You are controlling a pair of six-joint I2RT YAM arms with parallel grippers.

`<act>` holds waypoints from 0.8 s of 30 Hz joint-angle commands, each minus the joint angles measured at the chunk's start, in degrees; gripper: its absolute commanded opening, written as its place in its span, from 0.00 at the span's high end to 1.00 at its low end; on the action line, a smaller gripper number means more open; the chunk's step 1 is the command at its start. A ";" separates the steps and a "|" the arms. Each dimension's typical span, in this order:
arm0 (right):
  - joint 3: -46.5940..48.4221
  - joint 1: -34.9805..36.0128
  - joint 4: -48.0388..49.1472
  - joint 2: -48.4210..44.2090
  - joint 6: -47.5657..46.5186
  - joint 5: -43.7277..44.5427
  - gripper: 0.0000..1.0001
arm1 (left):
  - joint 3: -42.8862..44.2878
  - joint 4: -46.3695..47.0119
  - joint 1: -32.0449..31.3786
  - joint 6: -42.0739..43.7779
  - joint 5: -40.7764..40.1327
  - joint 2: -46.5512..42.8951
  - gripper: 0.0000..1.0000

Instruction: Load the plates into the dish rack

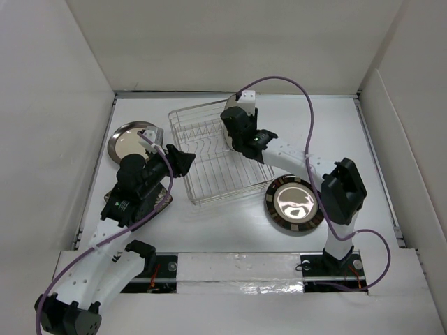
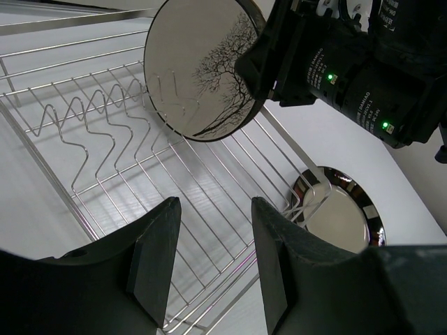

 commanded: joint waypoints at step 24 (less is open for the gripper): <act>-50.20 -2.42 -9.93 -49.41 14.94 -42.39 1.00 | 1.45 3.01 -0.23 -0.73 2.28 -0.12 0.58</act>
